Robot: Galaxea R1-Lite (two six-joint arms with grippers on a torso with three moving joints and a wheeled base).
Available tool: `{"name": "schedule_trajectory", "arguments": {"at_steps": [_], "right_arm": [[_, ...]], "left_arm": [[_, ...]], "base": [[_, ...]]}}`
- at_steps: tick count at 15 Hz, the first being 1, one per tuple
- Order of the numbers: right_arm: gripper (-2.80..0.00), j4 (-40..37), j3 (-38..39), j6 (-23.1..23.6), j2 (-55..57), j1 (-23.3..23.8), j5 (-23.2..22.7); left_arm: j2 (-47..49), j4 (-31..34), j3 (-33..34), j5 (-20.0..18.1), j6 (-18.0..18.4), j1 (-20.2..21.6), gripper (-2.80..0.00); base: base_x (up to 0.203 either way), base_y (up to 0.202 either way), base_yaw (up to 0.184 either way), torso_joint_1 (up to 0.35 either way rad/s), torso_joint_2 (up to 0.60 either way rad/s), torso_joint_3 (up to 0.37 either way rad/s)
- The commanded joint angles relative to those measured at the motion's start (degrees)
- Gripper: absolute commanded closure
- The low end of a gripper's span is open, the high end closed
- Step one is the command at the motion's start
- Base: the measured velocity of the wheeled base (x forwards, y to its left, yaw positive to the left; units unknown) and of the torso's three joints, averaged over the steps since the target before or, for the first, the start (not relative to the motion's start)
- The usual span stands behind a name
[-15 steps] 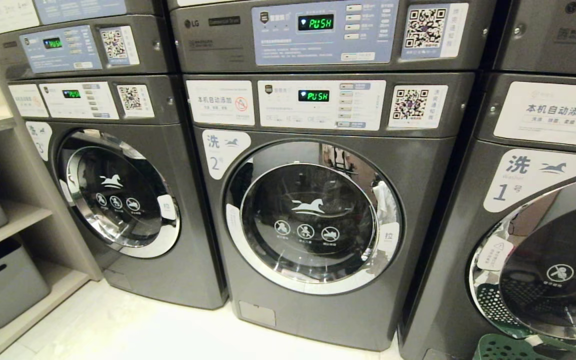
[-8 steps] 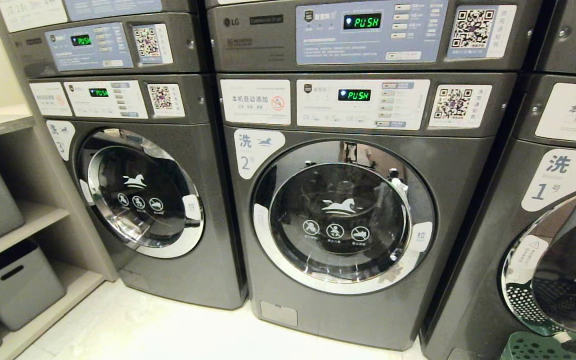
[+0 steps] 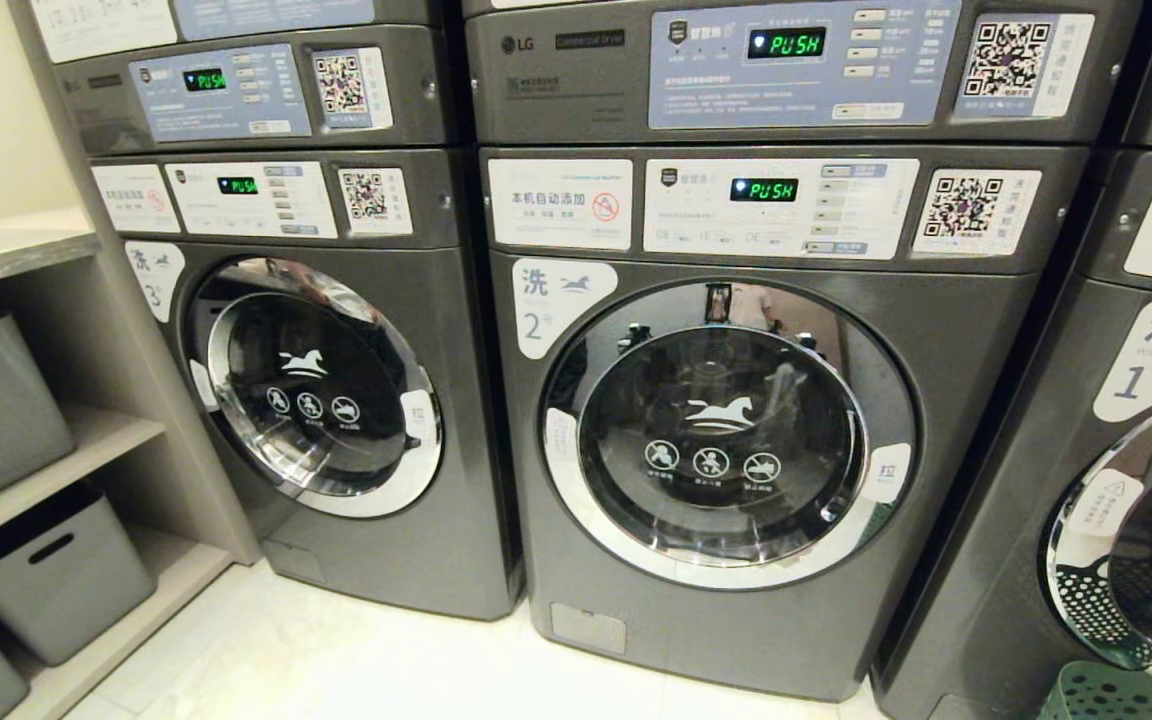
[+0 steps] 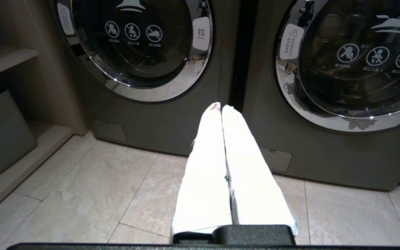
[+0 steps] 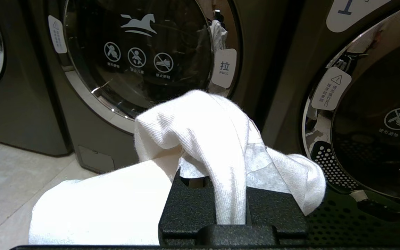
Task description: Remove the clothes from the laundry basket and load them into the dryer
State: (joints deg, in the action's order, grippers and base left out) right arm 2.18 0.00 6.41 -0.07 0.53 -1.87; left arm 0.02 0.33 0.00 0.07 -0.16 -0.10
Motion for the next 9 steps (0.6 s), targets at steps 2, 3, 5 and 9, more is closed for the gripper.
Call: {"name": "schedule_trajectory", "arguments": {"at_steps": [2, 3, 5, 9], "right_arm": [[0.00, 0.1, 1.1, 0.0, 0.1, 0.1, -0.1], [0.00, 0.1, 1.1, 0.0, 0.1, 0.1, -0.1], [0.00, 0.1, 1.1, 0.1, 0.1, 0.1, -0.1], [0.00, 0.1, 1.1, 0.1, 0.1, 0.1, -0.1]], "left_arm": [[-0.1, -0.1, 0.1, 0.0, 0.1, -0.1, 0.00], [-0.1, -0.1, 0.1, 0.0, 0.1, -0.1, 0.00], [-0.1, -0.1, 0.1, 0.0, 0.1, -0.1, 0.00], [-0.1, -0.1, 0.1, 0.0, 0.1, -0.1, 0.00]], "base": [[0.062, -0.001, 0.000, -0.004, 0.00, 0.000], [0.179, -0.001, -0.001, 0.013, 0.00, 0.000], [0.193, 0.000, 0.000, 0.003, 0.00, 0.002], [0.193, 0.000, 0.000, 0.007, 0.00, 0.003]]}}
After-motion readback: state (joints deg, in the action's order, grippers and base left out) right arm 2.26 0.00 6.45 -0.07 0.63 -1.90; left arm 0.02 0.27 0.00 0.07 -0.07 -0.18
